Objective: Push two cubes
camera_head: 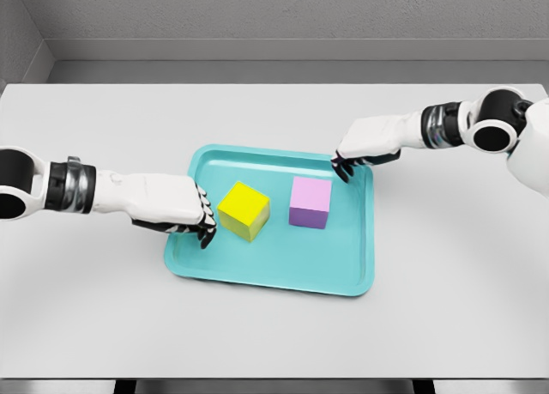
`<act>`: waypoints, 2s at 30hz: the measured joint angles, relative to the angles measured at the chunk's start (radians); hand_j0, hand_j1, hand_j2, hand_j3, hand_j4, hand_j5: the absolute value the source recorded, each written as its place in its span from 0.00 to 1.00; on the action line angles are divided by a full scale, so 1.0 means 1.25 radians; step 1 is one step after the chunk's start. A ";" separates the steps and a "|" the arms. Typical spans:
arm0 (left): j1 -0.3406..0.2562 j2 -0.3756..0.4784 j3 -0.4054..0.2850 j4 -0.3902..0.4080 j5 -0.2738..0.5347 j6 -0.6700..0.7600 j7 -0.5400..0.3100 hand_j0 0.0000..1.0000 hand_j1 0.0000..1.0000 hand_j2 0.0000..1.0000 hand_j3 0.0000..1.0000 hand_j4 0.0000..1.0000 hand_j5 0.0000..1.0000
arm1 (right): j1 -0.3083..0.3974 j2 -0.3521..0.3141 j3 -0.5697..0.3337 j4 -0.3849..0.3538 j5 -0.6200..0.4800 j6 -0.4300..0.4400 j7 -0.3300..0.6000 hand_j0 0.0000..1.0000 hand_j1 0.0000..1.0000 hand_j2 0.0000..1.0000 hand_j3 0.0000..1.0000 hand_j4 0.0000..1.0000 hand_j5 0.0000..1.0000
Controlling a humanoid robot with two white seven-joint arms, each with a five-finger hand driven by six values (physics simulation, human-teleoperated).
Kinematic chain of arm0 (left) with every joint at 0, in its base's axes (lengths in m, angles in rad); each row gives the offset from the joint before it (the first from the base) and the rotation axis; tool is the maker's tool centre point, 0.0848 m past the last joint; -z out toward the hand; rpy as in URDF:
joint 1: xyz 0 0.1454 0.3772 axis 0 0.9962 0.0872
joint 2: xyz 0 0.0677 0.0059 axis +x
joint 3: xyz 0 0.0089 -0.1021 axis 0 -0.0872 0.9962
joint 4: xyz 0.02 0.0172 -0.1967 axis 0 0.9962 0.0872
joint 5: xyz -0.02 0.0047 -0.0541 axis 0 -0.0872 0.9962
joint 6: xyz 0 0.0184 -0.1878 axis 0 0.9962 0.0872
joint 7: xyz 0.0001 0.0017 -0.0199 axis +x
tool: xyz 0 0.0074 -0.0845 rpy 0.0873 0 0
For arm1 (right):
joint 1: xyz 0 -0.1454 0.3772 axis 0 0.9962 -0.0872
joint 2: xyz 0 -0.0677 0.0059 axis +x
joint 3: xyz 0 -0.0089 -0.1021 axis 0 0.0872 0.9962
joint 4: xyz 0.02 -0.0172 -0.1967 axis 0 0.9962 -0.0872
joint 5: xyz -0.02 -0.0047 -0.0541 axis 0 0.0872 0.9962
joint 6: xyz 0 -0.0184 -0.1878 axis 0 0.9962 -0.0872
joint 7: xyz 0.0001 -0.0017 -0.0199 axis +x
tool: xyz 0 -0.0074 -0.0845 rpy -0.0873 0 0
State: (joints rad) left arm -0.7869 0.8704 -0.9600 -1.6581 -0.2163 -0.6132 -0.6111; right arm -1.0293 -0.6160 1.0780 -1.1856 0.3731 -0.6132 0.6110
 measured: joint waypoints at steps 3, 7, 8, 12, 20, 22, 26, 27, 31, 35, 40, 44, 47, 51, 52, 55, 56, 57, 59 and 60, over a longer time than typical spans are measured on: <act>0.000 -0.001 0.000 0.002 0.000 0.000 0.000 0.42 0.42 0.42 0.42 0.42 0.42 | 0.000 0.011 0.003 0.000 0.003 0.000 0.000 0.37 0.37 0.37 0.37 0.37 0.37; -0.001 -0.001 -0.001 0.005 -0.001 0.000 0.000 0.42 0.42 0.42 0.42 0.42 0.42 | 0.000 0.019 0.010 -0.001 0.004 0.000 0.000 0.37 0.37 0.37 0.37 0.37 0.37; -0.001 -0.001 -0.001 0.006 -0.001 0.000 0.000 0.42 0.42 0.42 0.42 0.42 0.42 | 0.000 0.021 0.013 -0.002 0.004 0.000 0.000 0.37 0.37 0.37 0.37 0.37 0.37; -0.001 -0.001 -0.001 0.008 -0.001 0.000 0.000 0.42 0.42 0.42 0.42 0.42 0.42 | 0.000 0.024 0.020 -0.013 0.006 0.000 0.000 0.37 0.37 0.37 0.37 0.37 0.37; -0.001 -0.001 -0.001 0.009 -0.001 0.000 0.000 0.42 0.42 0.42 0.42 0.42 0.42 | 0.000 0.023 0.038 -0.068 0.007 0.000 0.000 0.38 0.38 0.38 0.38 0.38 0.38; -0.001 -0.001 -0.001 0.009 -0.001 0.000 0.000 0.42 0.42 0.42 0.42 0.42 0.42 | -0.001 0.020 0.035 -0.063 0.007 0.000 0.000 0.38 0.38 0.38 0.38 0.38 0.38; -0.001 -0.002 -0.001 0.009 -0.001 0.000 0.000 0.42 0.42 0.42 0.42 0.42 0.42 | -0.004 0.016 0.025 -0.038 0.007 0.000 0.000 0.41 0.41 0.41 0.41 0.41 0.41; -0.001 -0.002 -0.001 0.009 -0.001 0.000 0.000 0.42 0.42 0.42 0.42 0.42 0.42 | -0.010 0.017 0.020 -0.031 0.007 0.000 0.000 0.41 0.41 0.41 0.41 0.41 0.41; -0.001 -0.018 -0.001 0.009 -0.002 0.000 0.000 0.41 0.41 0.41 0.41 0.41 0.41 | -0.018 0.032 0.011 -0.010 0.007 0.000 0.000 0.41 0.41 0.41 0.41 0.41 0.41; -0.002 -0.052 -0.002 0.039 -0.008 0.000 0.000 0.41 0.41 0.41 0.41 0.41 0.41 | -0.017 0.043 0.009 -0.004 0.007 0.000 0.000 0.41 0.41 0.41 0.41 0.41 0.41; -0.002 -0.080 -0.002 0.075 -0.014 0.000 0.000 0.41 0.41 0.41 0.41 0.41 0.41 | -0.016 0.052 0.018 -0.003 0.008 0.000 0.000 0.41 0.41 0.41 0.41 0.41 0.41; -0.004 -0.096 -0.001 0.094 -0.011 0.003 0.001 0.41 0.41 0.41 0.41 0.41 0.41 | -0.017 0.055 0.022 -0.004 0.009 0.000 0.000 0.41 0.41 0.41 0.41 0.41 0.41; -0.004 -0.105 0.000 0.102 -0.008 0.006 0.002 0.41 0.41 0.41 0.41 0.41 0.41 | -0.018 0.057 0.023 -0.004 0.009 0.000 0.000 0.41 0.41 0.41 0.41 0.41 0.41; -0.005 -0.123 0.002 0.115 -0.010 0.010 0.003 0.41 0.41 0.41 0.41 0.41 0.41 | -0.018 0.058 0.024 -0.004 0.009 0.000 0.000 0.40 0.40 0.40 0.40 0.40 0.40; -0.005 -0.128 0.003 0.118 -0.010 0.013 0.004 0.41 0.41 0.41 0.41 0.41 0.41 | -0.018 0.058 0.024 -0.005 0.009 0.000 0.000 0.40 0.40 0.40 0.40 0.40 0.40; -0.006 -0.142 0.004 0.132 -0.007 0.014 0.004 0.40 0.40 0.40 0.40 0.40 0.40 | -0.017 0.063 0.025 -0.005 0.009 0.000 0.000 0.40 0.40 0.40 0.40 0.40 0.40; -0.006 -0.145 0.004 0.134 -0.006 0.014 0.004 0.40 0.40 0.40 0.40 0.40 0.40 | -0.017 0.064 0.025 -0.005 0.009 0.000 0.000 0.40 0.40 0.40 0.40 0.40 0.40; -0.007 -0.147 0.004 0.138 -0.007 0.014 0.004 0.40 0.40 0.40 0.40 0.40 0.40 | -0.017 0.064 0.025 -0.005 0.009 0.000 0.000 0.40 0.40 0.40 0.40 0.40 0.40; -0.012 -0.150 0.004 0.146 -0.015 0.012 0.003 0.40 0.40 0.40 0.40 0.40 0.40 | -0.017 0.065 0.025 -0.005 0.009 0.000 0.000 0.40 0.40 0.40 0.40 0.40 0.40; -0.013 -0.152 0.005 0.148 -0.017 0.012 0.003 0.40 0.40 0.40 0.40 0.40 0.40 | -0.017 0.065 0.026 -0.005 0.009 0.000 0.000 0.40 0.40 0.40 0.40 0.40 0.40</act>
State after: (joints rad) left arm -0.8038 0.6806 -0.9541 -1.4729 -0.2374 -0.5988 -0.6080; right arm -1.0508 -0.5343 1.1099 -1.1918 0.3847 -0.6132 0.6111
